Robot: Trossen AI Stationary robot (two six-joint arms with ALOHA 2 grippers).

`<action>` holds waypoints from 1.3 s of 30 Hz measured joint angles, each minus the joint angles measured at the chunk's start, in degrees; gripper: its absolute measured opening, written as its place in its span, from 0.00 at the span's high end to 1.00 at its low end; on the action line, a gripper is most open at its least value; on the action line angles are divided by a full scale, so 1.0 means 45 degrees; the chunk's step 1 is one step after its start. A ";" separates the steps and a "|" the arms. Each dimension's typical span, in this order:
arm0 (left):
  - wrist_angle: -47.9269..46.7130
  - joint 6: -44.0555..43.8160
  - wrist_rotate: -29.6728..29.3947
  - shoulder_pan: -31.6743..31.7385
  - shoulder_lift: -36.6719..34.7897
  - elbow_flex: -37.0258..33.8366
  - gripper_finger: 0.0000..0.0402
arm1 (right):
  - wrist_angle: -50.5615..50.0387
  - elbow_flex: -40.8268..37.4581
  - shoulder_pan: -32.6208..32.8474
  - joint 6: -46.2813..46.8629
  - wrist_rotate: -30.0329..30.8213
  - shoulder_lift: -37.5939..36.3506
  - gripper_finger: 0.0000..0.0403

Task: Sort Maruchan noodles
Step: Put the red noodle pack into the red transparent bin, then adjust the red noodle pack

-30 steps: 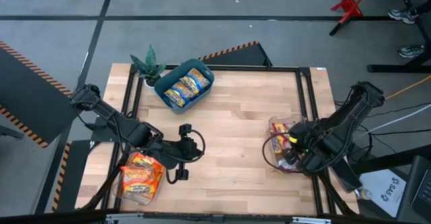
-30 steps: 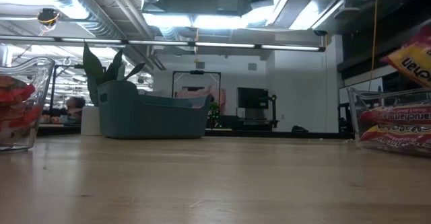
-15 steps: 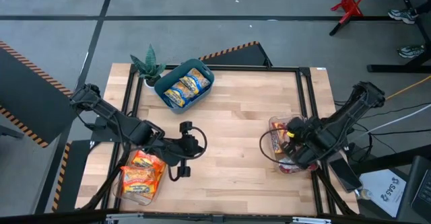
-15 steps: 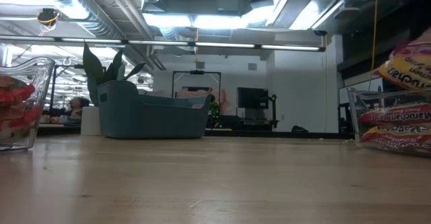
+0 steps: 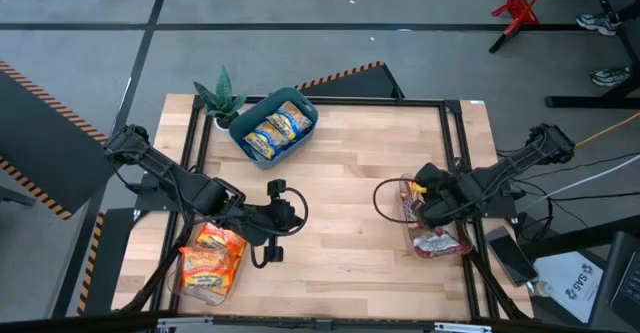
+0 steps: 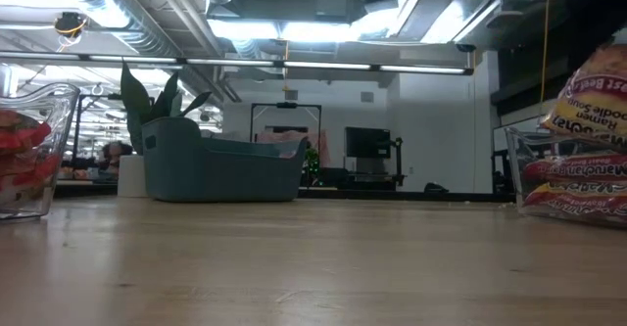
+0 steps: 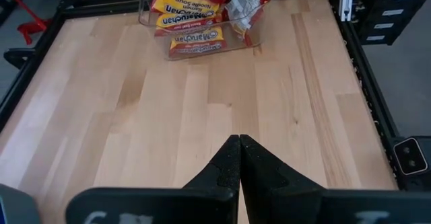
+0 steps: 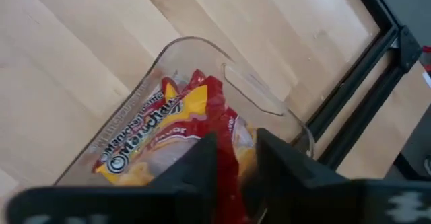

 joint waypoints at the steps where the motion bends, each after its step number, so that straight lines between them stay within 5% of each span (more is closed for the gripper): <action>1: 0.0000 0.0000 0.0000 0.0000 0.0000 0.0000 1.00 | 0.0006 -0.0029 -0.0140 -0.0137 -0.0035 0.0000 0.74; 7: 0.0000 0.0000 0.0007 0.0000 0.0000 0.0000 1.00 | -0.0010 -0.1125 -0.0846 -0.0467 -0.1483 0.0000 0.64; 17: 0.0000 0.0005 0.0010 0.0000 0.0000 0.0000 1.00 | -0.0015 -0.2484 -0.1086 -0.0075 -0.2465 0.0005 0.69; 30: 0.0005 -0.0007 -0.0119 0.0000 0.0000 0.0000 1.00 | 0.0095 -0.0947 -0.1076 -0.0110 0.0552 -0.0335 0.73; 34: 0.0010 -0.0092 -0.0127 0.0000 0.0005 0.0000 1.00 | 0.0149 -0.0431 -0.1144 0.0156 0.0669 -0.0764 0.73; 39: 0.0011 -0.0092 -0.0155 0.0000 0.0049 0.0001 1.00 | 0.2861 -0.0029 -0.0817 -0.0630 0.0310 -0.1202 0.73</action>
